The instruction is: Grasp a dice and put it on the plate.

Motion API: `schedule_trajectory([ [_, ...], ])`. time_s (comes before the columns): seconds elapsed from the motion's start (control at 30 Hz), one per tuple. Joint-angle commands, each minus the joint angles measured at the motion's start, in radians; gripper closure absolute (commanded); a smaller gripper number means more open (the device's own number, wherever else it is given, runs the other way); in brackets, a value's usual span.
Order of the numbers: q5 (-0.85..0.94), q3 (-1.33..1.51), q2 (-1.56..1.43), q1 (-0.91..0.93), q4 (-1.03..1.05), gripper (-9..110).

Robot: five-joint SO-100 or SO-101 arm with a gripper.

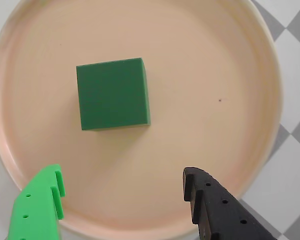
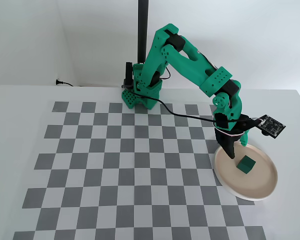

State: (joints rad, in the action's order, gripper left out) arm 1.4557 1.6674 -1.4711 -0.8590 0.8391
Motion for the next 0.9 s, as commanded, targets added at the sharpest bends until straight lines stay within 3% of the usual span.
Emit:
schedule_trajectory([
  [0.0,0.005,-0.104,-0.247,0.021,0.123,81],
  [0.33,-0.017,-0.043,-0.629,0.120,0.430,85],
  [0.5,0.018,0.150,-0.882,0.238,0.408,87],
  [0.7,0.018,0.267,-1.002,0.442,0.419,104],
  [0.87,0.044,0.537,-1.170,0.609,0.259,106],
])
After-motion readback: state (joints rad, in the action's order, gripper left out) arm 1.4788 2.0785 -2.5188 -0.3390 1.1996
